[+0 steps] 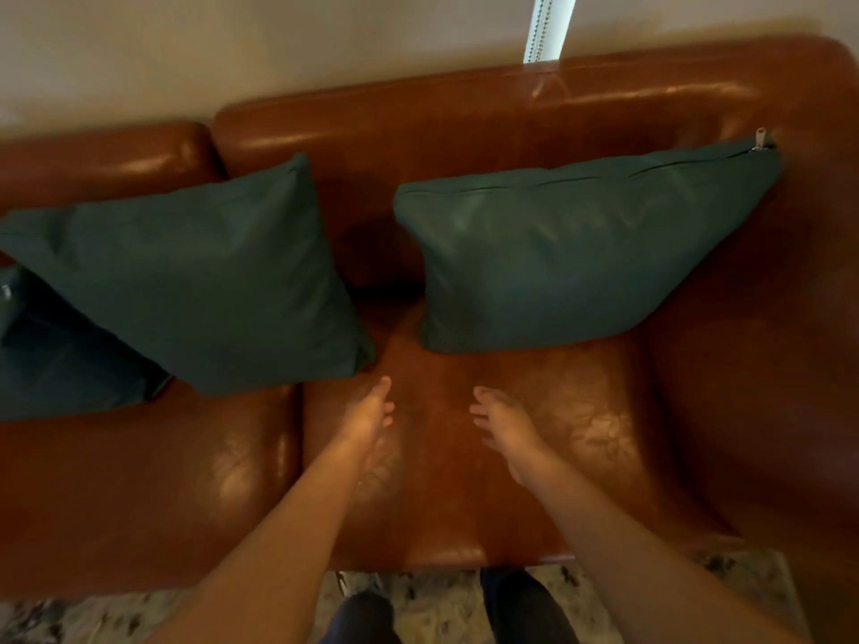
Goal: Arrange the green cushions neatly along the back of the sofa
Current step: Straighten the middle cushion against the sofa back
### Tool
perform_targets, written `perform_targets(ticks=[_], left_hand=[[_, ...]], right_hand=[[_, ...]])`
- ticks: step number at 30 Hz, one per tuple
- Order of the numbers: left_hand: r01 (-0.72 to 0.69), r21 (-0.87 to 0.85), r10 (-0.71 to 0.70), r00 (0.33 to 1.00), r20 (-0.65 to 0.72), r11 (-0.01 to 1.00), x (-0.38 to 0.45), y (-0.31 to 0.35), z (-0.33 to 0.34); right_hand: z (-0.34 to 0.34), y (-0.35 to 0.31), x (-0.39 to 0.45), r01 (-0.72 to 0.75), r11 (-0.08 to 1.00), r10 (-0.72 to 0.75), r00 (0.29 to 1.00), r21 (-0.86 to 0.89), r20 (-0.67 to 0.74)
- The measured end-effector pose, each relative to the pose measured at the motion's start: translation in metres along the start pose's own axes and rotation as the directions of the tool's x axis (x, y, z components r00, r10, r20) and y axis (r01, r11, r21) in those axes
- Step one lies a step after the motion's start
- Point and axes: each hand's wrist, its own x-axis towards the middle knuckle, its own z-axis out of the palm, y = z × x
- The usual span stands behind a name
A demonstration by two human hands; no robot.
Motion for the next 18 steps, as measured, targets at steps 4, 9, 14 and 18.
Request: perform_targets(ticks=[4,9,14,18], left_hand=[[-0.006,0.012,0.006,1.000,0.016,1.000,0.007,-0.020,-0.065],[-0.101,0.019,0.101,0.995,-0.002,0.995,0.024,-0.032,-0.161],[-0.176,-0.070,0.166,0.978,-0.127,0.982,0.043,-0.022,-0.248],[-0.199,-0.075,0.181,0.962,-0.203,0.977,0.061,0.001,-0.292]], right_hand=[[0.058,0.014,-0.013,0.044,0.995,-0.047,0.998,-0.088,-0.038],[0.129,0.034,-0.023,0.103,0.976,-0.125,0.986,-0.191,-0.111],[0.178,0.032,-0.027,0.164,0.965,-0.192,0.973,-0.206,-0.126],[0.197,0.002,-0.020,0.231,0.952,-0.262,0.954,-0.202,-0.144]])
